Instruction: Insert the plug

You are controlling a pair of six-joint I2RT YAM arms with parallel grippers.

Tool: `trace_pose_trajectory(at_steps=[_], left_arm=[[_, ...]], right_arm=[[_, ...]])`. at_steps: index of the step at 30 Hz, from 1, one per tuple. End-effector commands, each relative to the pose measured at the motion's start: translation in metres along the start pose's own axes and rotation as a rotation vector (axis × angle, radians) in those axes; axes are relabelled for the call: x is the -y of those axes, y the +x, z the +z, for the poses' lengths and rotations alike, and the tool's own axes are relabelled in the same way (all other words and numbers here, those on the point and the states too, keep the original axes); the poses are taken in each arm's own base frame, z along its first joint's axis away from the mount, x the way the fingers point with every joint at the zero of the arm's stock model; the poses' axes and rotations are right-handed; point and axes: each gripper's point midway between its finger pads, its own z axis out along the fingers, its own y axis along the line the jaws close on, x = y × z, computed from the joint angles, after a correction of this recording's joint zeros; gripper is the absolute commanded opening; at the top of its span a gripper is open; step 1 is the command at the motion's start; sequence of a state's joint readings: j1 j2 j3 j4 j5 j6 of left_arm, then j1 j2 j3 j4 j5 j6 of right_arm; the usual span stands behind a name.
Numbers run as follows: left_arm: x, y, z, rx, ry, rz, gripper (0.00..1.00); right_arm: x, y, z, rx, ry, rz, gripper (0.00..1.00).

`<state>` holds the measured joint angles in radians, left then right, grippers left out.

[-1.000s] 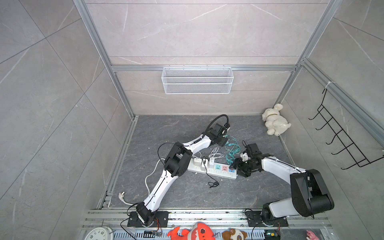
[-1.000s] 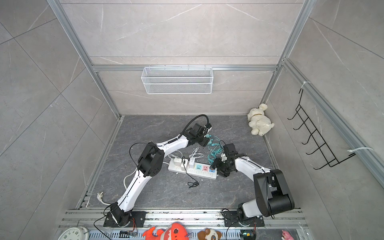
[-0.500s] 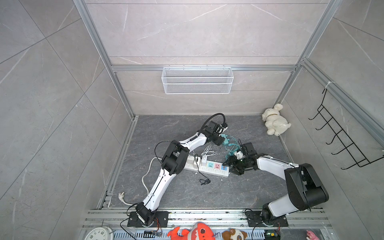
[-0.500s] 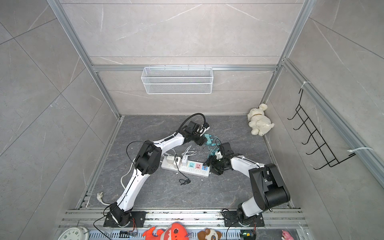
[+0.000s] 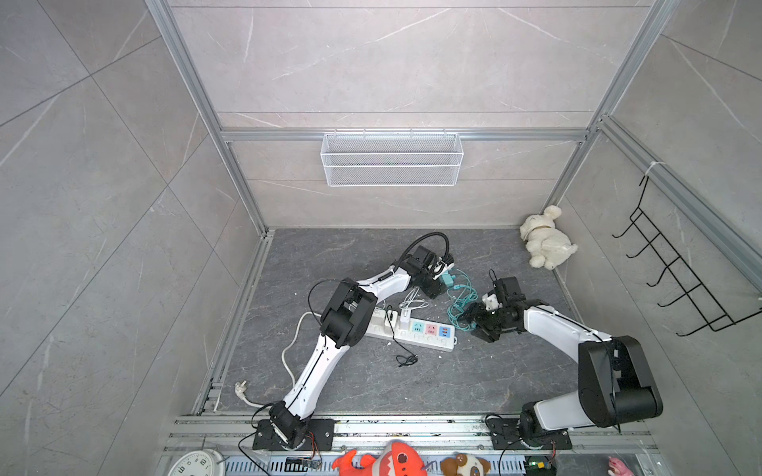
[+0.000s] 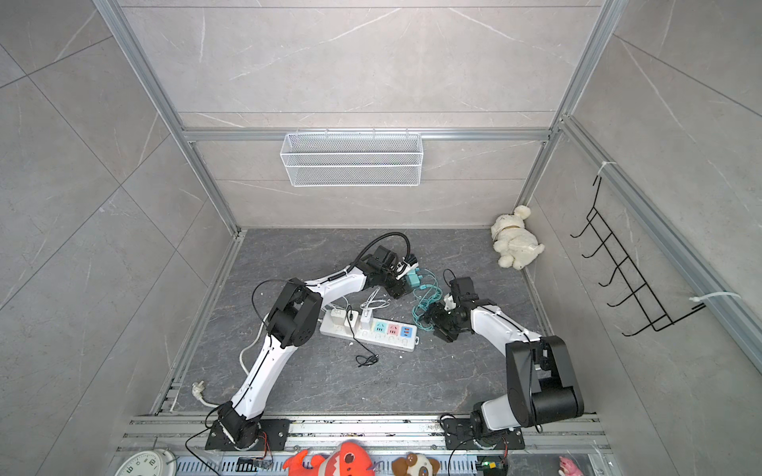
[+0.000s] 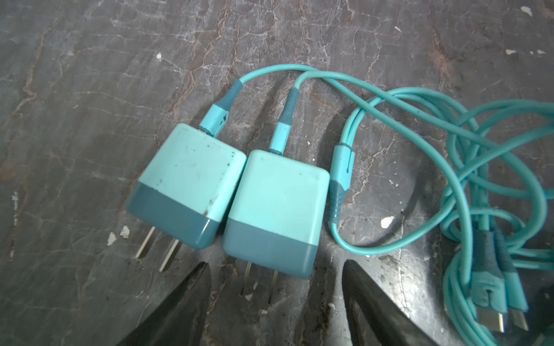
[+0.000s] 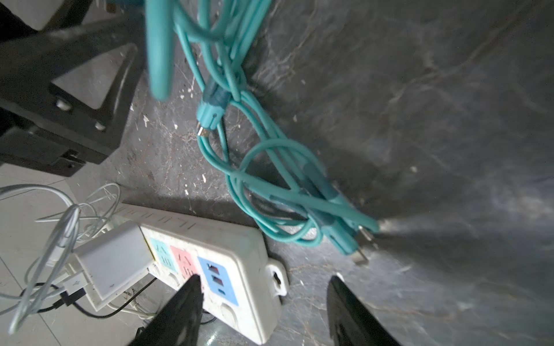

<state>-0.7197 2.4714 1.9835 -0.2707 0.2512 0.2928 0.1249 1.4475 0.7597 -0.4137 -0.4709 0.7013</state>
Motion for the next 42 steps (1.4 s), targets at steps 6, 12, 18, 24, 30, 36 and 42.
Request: trace_pose_trajectory(at_steps=[6, 12, 18, 24, 30, 36, 42], left_arm=[[-0.008, -0.034, -0.018, 0.075, -0.052, 0.058, 0.72], [-0.006, -0.046, -0.008, 0.114, -0.026, 0.052, 0.72], [0.005, -0.052, 0.003, 0.12, 0.011, 0.058, 0.71], [0.004, -0.051, 0.008, 0.101, 0.012, 0.052, 0.7], [0.004, -0.042, 0.005, 0.067, 0.001, 0.051, 0.69], [0.015, -0.033, 0.0, 0.052, 0.029, 0.056, 0.67], [0.021, -0.027, -0.002, 0.033, 0.039, 0.04, 0.65]], right_arm=[[0.007, -0.006, -0.024, 0.028, -0.012, -0.027, 0.67], [0.008, -0.01, -0.03, 0.04, -0.041, -0.024, 0.67], [0.014, -0.012, -0.033, 0.037, -0.072, -0.014, 0.67], [0.019, -0.016, -0.04, 0.042, -0.102, -0.009, 0.67], [0.025, -0.017, -0.043, 0.043, -0.124, -0.001, 0.67], [0.029, -0.017, -0.044, 0.043, -0.127, -0.005, 0.66], [0.025, -0.029, -0.048, 0.075, -0.131, -0.008, 0.67]])
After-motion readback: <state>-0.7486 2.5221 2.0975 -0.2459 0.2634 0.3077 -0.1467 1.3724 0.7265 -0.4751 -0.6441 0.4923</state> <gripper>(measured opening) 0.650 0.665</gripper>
